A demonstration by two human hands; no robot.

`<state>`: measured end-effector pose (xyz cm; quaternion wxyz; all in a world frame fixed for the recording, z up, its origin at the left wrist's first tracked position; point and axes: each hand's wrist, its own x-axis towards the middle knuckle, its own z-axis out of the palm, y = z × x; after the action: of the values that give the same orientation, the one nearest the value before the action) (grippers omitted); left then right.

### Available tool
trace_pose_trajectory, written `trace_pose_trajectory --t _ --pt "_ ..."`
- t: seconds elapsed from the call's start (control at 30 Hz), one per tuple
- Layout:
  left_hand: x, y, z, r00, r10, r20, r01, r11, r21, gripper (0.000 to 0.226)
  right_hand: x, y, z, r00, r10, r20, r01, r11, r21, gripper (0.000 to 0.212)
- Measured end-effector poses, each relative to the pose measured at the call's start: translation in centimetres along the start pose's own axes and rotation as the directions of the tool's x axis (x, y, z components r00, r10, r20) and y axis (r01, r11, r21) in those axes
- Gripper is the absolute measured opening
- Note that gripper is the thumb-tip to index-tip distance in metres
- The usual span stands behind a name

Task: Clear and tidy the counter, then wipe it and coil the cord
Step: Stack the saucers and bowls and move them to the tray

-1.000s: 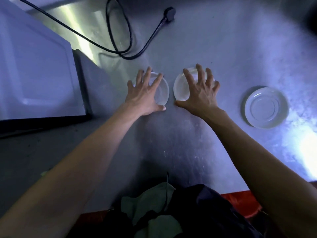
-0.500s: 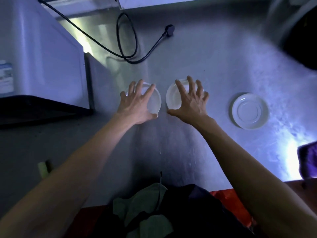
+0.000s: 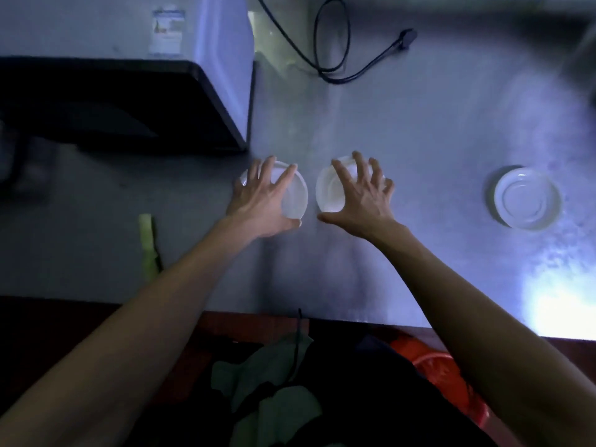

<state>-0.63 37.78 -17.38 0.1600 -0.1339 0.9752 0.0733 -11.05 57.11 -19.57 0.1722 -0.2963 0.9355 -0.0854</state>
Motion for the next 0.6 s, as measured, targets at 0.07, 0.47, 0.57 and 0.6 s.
trace_pose_trajectory --t 0.07,0.47,0.57,0.6 --pt "-2.4 -2.4 0.2 0.999 -0.035 -0.017 0.035 0.999 -0.014 0.115 -0.7 -2.7 0.4 1.0 -0.028 -0.004 0.028 0.999 -0.02 0.115" --pt "-19.6 -19.6 3.3 0.965 -0.229 -0.13 0.215 0.97 -0.115 0.113 -7.8 -23.6 4.4 0.97 -0.241 -0.024 0.237 0.965 -0.116 0.113" --pt "-24.5 -24.3 4.2 0.945 -0.309 -0.11 0.291 0.944 -0.152 0.112 -9.2 -29.2 5.8 0.952 -0.305 -0.018 0.3 0.944 -0.14 0.112" --pt "-26.2 -25.8 4.5 0.936 -0.335 -0.106 0.317 0.935 -0.157 0.112 -9.7 -31.1 6.2 0.943 -0.331 -0.02 0.325 0.934 -0.146 0.112"
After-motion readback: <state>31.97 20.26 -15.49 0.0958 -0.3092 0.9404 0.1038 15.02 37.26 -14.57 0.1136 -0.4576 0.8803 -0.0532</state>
